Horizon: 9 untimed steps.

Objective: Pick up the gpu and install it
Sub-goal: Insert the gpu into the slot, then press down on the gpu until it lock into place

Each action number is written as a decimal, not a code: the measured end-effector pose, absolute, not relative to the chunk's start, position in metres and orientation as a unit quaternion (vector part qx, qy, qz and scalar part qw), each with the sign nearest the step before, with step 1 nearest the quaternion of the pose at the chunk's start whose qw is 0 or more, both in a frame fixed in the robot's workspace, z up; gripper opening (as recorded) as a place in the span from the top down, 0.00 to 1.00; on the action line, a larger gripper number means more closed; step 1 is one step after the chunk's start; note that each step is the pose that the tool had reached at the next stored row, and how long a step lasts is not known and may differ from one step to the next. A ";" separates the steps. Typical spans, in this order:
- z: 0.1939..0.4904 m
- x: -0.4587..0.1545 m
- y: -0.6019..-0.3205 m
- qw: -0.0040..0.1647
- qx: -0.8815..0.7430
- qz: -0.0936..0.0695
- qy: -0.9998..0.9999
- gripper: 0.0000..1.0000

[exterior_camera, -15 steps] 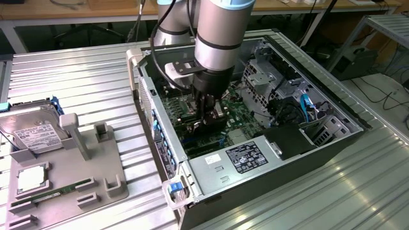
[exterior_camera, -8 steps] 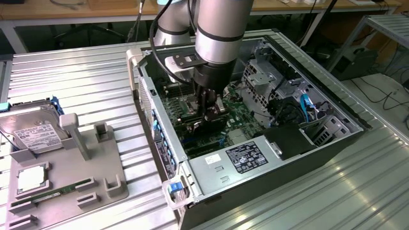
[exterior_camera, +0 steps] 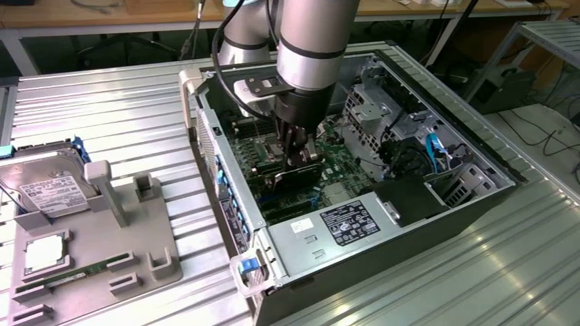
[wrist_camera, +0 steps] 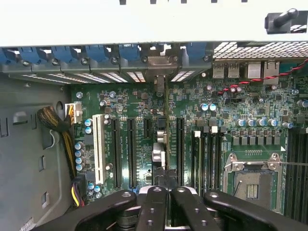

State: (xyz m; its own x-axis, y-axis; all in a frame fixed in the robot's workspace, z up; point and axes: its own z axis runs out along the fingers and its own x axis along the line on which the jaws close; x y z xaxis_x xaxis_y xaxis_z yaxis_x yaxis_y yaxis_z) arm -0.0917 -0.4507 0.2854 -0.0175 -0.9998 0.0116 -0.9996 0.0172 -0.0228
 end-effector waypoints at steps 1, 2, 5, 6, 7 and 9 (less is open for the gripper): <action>0.285 -0.092 -0.451 0.004 -0.701 -0.012 0.713 0.89; 0.285 -0.092 -0.451 0.004 -0.701 -0.012 0.713 0.89; 0.285 -0.092 -0.451 0.004 -0.701 -0.012 0.713 0.89; 0.285 -0.092 -0.451 0.004 -0.701 -0.012 0.713 0.89; 0.285 -0.092 -0.451 0.004 -0.701 -0.012 0.713 0.89; 0.285 -0.092 -0.451 0.004 -0.701 -0.012 0.713 0.89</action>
State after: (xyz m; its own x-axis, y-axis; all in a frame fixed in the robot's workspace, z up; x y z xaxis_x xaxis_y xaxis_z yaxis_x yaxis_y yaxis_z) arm -0.0917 -0.4507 0.2854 -0.0174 -0.9998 0.0116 -0.9996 0.0172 -0.0228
